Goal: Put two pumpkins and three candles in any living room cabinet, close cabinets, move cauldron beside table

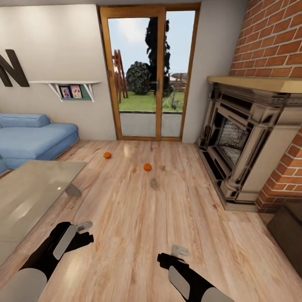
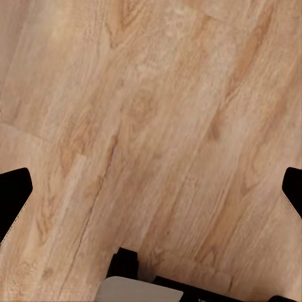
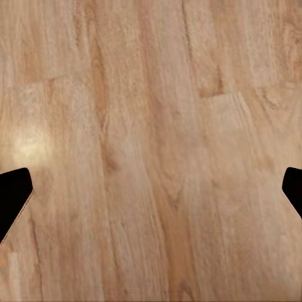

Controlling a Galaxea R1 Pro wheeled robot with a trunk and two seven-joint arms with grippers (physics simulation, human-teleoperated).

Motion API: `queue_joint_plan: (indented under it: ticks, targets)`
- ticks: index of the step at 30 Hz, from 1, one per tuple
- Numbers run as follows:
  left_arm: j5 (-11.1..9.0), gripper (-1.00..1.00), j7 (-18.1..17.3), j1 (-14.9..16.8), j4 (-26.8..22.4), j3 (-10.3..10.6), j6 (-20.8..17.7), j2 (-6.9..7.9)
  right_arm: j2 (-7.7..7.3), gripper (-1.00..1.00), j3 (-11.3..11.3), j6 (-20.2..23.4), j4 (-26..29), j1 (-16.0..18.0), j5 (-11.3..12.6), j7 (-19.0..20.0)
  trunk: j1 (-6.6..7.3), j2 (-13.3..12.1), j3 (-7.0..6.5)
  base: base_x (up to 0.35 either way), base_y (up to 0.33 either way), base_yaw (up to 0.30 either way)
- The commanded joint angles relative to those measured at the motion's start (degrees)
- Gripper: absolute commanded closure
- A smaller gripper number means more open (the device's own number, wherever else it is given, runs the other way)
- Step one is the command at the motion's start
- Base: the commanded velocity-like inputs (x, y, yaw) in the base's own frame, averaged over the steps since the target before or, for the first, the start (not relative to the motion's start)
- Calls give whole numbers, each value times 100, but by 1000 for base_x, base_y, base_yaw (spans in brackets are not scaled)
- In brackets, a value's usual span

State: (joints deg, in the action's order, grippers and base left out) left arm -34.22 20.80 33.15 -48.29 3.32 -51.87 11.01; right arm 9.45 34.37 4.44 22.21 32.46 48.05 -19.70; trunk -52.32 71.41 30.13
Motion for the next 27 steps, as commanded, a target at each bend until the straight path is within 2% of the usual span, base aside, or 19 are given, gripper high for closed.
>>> queue_joint_plan:
  ticks: [1, 8, 27]
  targets:
    - [-59, -100, 55, 2, -5, 29, -8, 0, -4, -100, 44, 31, 11, 5, 20, -50, -4, 3, 6, 330, 126, 0]
    - [-54, -100, 58, 0, -13, 48, -8, -22, -4, -100, 43, 56, 15, 5, 20, -52, -4, 3, 6, 331, 90, 0]
    - [-58, -100, 74, -1, -118, 46, -12, -38, -4, -100, 35, 33, 19, 5, 53, -61, -4, 3, 6, 335, 3, 0]
